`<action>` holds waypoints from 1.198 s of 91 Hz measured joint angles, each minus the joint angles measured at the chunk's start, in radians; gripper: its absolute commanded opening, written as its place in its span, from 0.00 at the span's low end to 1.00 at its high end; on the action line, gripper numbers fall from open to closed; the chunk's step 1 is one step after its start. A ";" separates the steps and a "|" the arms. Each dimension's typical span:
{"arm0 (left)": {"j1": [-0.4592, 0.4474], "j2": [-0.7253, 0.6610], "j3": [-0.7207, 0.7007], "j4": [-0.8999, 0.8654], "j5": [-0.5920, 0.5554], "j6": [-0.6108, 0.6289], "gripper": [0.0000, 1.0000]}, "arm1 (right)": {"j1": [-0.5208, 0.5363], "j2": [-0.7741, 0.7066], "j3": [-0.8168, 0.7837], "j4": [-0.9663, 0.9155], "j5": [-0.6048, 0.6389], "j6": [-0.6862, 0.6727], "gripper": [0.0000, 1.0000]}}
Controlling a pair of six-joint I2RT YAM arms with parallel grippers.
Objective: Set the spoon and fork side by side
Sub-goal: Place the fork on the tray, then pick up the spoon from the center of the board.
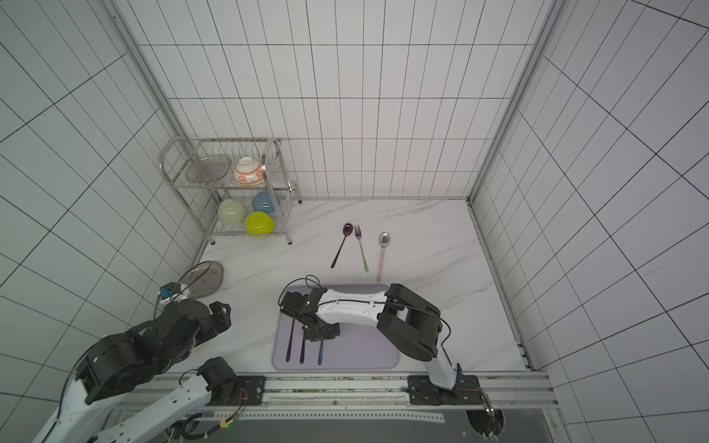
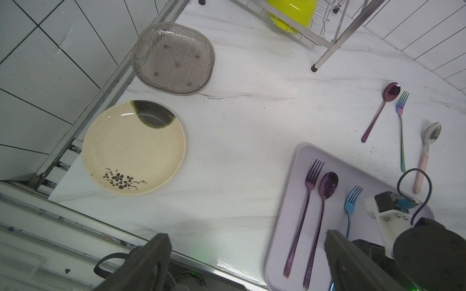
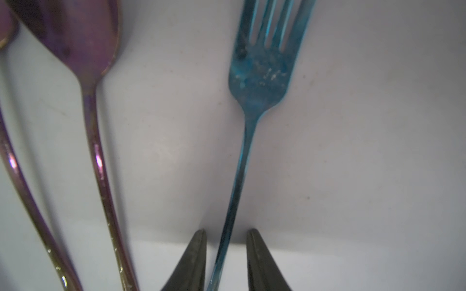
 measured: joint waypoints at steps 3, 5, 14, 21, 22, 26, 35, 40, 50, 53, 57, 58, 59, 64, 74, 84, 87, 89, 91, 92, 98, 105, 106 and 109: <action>0.000 0.000 0.000 0.000 0.000 0.000 0.97 | 0.000 -0.002 -0.002 0.001 0.000 0.000 0.25; 0.000 0.000 0.000 0.000 0.000 0.000 0.97 | 0.000 -0.002 -0.003 0.000 0.000 0.000 0.25; 0.000 0.000 0.000 0.000 0.000 0.000 0.97 | 0.000 -0.003 -0.005 0.000 0.001 -0.001 0.22; 0.000 0.000 0.000 0.001 0.000 0.000 0.97 | 0.000 -0.003 -0.005 -0.003 0.002 -0.001 0.20; 0.000 0.000 0.000 0.001 0.000 0.000 0.97 | 0.000 -0.003 -0.005 -0.004 0.002 -0.002 0.20; 0.000 0.000 0.000 0.001 0.000 0.000 0.97 | 0.000 -0.003 -0.005 -0.005 0.002 -0.002 0.20; 0.000 0.000 0.000 0.002 0.000 0.000 0.97 | 0.000 -0.003 -0.005 -0.006 0.002 -0.002 0.20; 0.000 0.000 0.000 0.003 0.000 0.000 0.97 | 0.000 -0.003 -0.005 -0.006 0.002 -0.005 0.21; 0.000 0.000 0.000 0.006 0.000 0.001 0.97 | 0.000 -0.005 -0.004 -0.005 0.004 -0.013 0.26; 0.000 0.000 0.000 0.007 0.000 0.002 0.97 | 0.000 -0.005 -0.002 -0.007 0.006 -0.018 0.28; 0.000 0.000 0.000 0.007 0.000 0.004 0.97 | 0.000 -0.005 0.003 -0.013 0.009 -0.026 0.31; 0.000 0.000 0.000 0.007 0.000 0.005 0.97 | -0.001 -0.006 0.005 -0.014 0.010 -0.029 0.32; 0.000 0.000 0.000 0.007 0.000 0.005 0.97 | -0.002 -0.006 0.005 -0.016 0.012 -0.030 0.32; 0.000 0.002 -0.001 0.008 0.001 0.008 0.97 | -0.006 -0.019 0.008 -0.022 0.018 -0.044 0.34; 0.000 0.012 -0.004 0.013 0.006 0.019 0.97 | -0.033 -0.090 0.008 -0.036 0.029 -0.066 0.38; 0.000 0.029 -0.006 0.029 0.023 0.042 0.97 | -0.109 -0.210 0.008 -0.043 0.032 -0.111 0.42; 0.000 0.037 -0.009 0.036 0.032 0.051 0.97 | -0.140 -0.243 0.009 -0.045 0.031 -0.129 0.42; 0.000 0.043 -0.011 0.041 0.039 0.058 0.97 | -0.168 -0.266 0.011 -0.046 0.030 -0.147 0.42; 0.000 0.050 -0.014 0.047 0.047 0.064 0.97 | -0.192 -0.282 0.013 -0.049 0.029 -0.161 0.42; 0.000 0.053 -0.016 0.050 0.050 0.068 0.97 | -0.210 -0.290 0.016 -0.051 0.029 -0.172 0.42; 0.000 0.078 -0.027 0.069 0.075 0.084 0.97 | -0.291 -0.313 0.038 -0.065 0.027 -0.222 0.43; 0.000 0.113 -0.034 0.098 0.107 0.104 0.97 | -0.384 -0.305 0.078 -0.083 0.021 -0.285 0.44; 0.000 0.118 -0.034 0.103 0.111 0.106 0.97 | -0.395 -0.301 0.085 -0.084 0.021 -0.293 0.44; 0.000 0.130 -0.037 0.118 0.123 0.114 0.97 | -0.431 -0.287 0.109 -0.091 0.019 -0.320 0.45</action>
